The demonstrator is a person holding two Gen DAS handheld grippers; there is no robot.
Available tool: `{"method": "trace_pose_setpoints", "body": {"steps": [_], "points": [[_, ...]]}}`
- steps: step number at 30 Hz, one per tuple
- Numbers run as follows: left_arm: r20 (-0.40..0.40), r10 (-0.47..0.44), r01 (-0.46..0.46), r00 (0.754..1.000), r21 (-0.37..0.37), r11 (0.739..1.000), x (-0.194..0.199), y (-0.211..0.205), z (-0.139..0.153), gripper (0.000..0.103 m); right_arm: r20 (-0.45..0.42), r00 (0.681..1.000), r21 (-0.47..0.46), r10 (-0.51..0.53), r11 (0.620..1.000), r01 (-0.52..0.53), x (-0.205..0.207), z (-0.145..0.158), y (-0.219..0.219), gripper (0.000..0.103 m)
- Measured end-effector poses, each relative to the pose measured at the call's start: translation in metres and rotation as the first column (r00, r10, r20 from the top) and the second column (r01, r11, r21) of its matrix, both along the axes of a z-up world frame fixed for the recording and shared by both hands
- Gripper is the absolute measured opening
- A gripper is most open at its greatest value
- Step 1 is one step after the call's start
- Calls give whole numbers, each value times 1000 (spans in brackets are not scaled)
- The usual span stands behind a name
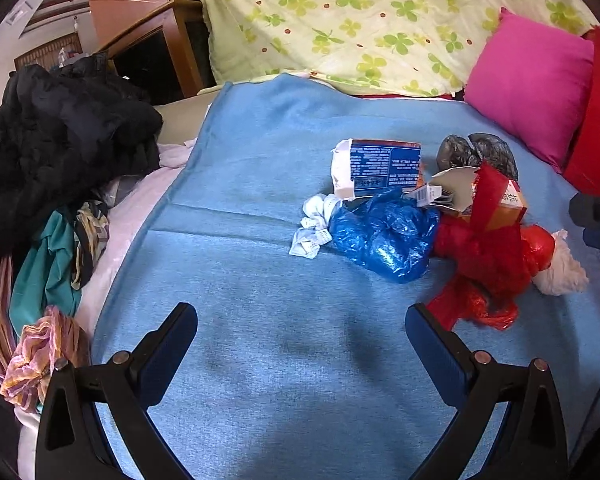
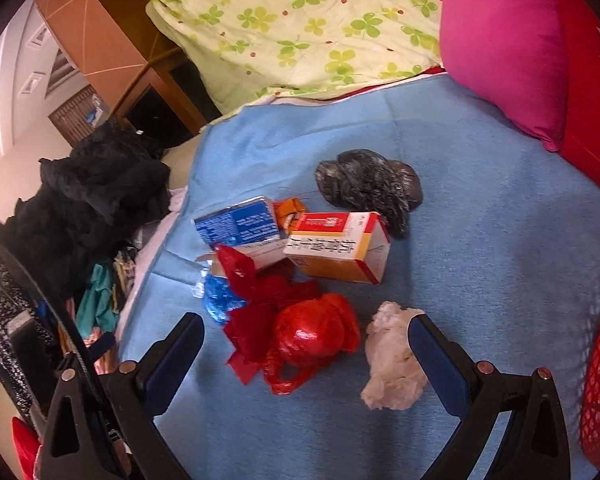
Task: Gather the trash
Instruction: 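Close the right tool on the crumpled white tissue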
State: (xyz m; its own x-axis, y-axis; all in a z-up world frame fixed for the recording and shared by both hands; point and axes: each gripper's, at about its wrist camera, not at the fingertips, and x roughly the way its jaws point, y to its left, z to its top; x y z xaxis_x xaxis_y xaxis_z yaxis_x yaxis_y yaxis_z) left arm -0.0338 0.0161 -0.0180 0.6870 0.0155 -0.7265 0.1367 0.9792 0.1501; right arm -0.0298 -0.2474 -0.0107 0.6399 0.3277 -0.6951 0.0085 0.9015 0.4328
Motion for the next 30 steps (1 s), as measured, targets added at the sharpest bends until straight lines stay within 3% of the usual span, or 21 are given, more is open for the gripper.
{"method": "trace_pose_setpoints", "body": {"steps": [7, 12, 15, 23, 25, 27, 30], "points": [[-16, -27, 27, 1000, 8, 1000, 5, -14, -5, 103, -59, 997, -19, -56, 998, 55, 9, -16, -12, 102], [-26, -46, 47, 999, 19, 999, 7, -25, -11, 103, -127, 988, -30, -88, 996, 85, 17, -32, -21, 90], [-38, -54, 55, 998, 28, 998, 9, -31, -15, 103, -175, 979, -7, -102, 995, 102, 21, -45, -30, 90], [-36, -70, 71, 997, 36, 997, 10, -38, -17, 103, -204, 975, -9, -89, 996, 89, 26, -57, -28, 85], [-37, -71, 72, 997, 36, 997, 10, -39, -17, 103, -200, 977, -8, -80, 997, 80, 26, -57, -26, 78], [-40, -72, 73, 997, 31, 997, 11, -39, -17, 103, -190, 979, -4, -71, 997, 72, 25, -57, -25, 61], [-55, -75, 75, 996, 8, 997, 13, -38, -19, 103, -173, 983, 1, -65, 998, 66, 26, -55, -24, 53]]}}
